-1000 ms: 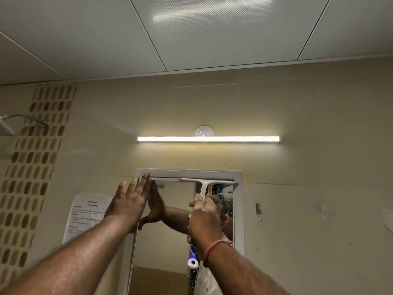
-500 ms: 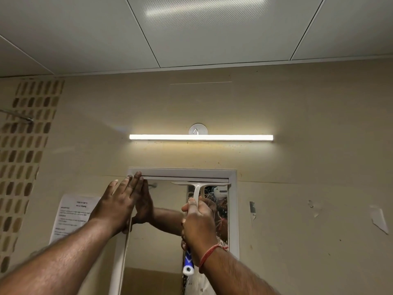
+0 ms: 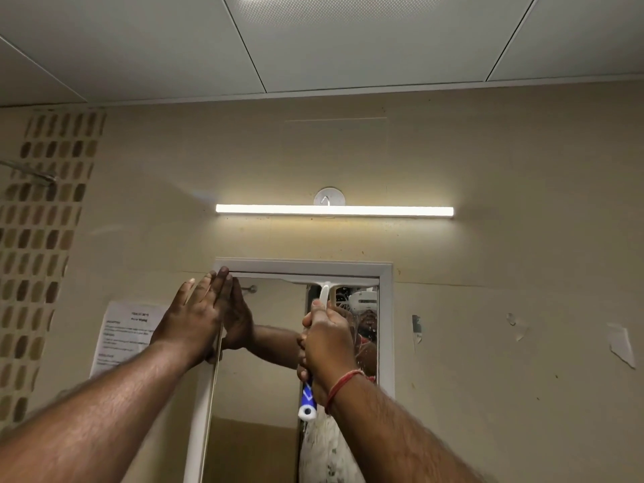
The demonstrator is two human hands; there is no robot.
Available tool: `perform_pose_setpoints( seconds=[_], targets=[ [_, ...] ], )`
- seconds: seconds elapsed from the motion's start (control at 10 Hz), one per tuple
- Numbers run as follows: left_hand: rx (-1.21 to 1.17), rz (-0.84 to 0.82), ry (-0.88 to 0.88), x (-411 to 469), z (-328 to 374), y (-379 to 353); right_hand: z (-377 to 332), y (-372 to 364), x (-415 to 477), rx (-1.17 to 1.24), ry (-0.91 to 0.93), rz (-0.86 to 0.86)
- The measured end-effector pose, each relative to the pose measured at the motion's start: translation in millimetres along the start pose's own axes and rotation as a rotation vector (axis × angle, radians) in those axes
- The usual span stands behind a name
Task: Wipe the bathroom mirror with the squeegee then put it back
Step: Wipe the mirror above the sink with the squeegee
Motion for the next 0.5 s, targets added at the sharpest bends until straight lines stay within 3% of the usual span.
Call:
perform_pose_setpoints(
  seconds=[0.2, 0.4, 0.5],
  targets=[
    [-0.155, -0.009, -0.019, -13.0, -4.8, -26.9, 5.4, 8.0, -6.3, -0.066, 0.047, 0.061],
    [-0.163, -0.056, -0.046, -38.7, -4.5, -61.7, 10.6, 14.4, -15.7, -0.128, 0.084, 0.093],
    [-0.161, 0.026, -0.115, -47.8, -1.8, -85.0, 18.6, 14.6, -21.1, -0.134, 0.053, 0.089]
  ],
)
Point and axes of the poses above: each hand's wrist, its own x-axis towards the middle knuckle, its own y-axis out of the back of the hand, z = x × y, the point moved 9 cm from there along x, towards the middle knuckle
